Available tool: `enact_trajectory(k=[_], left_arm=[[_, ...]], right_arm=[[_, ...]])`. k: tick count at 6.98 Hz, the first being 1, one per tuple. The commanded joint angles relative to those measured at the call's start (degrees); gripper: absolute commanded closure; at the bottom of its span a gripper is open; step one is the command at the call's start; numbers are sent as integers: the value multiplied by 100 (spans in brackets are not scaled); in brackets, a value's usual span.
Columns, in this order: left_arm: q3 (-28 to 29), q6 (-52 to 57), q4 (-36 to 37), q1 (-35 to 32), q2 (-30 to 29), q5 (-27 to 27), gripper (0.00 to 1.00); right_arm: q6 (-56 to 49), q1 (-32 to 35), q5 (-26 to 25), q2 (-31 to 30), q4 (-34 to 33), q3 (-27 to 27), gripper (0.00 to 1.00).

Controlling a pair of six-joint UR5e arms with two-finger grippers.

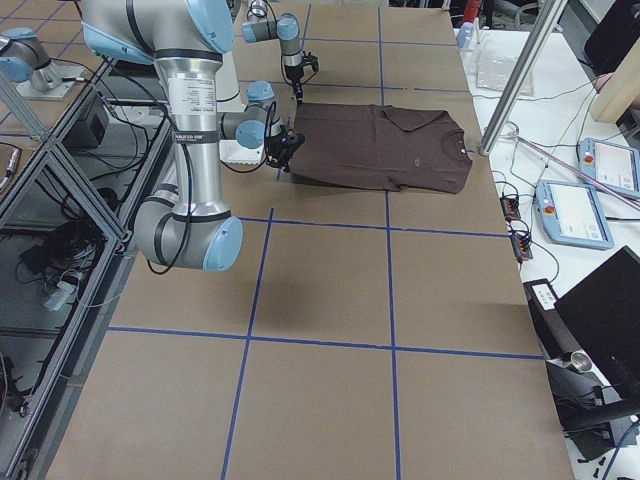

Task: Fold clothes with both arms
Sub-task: 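Grasp the hem corners nearest the robot with both grippers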

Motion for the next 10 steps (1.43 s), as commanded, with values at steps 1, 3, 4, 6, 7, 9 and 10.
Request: enact_trajectory(k=[1,3,4,6,7,9,10], left_arm=[[-29,9,0,-4,0,-16,100],[6,17,-9,-4,44,-16,58],[15,9,-26,-4,35,-42,55],[50,17,-44,-4,26,-42,54],[59,9,-53,-4,17,-51,56],[33,17,-53,-4,17,-51,100],[24,17,-53,-4,17,-60,100]], right_arm=[[-5,0,0,3,0,0,100],[4,0,0,3,0,0,100],[4,0,0,3,0,0,100],[4,0,0,12,0,0,100],[-5,0,0,12,0,0,100],[4,0,0,12,0,0,100],[4,0,0,12,0,0,100]])
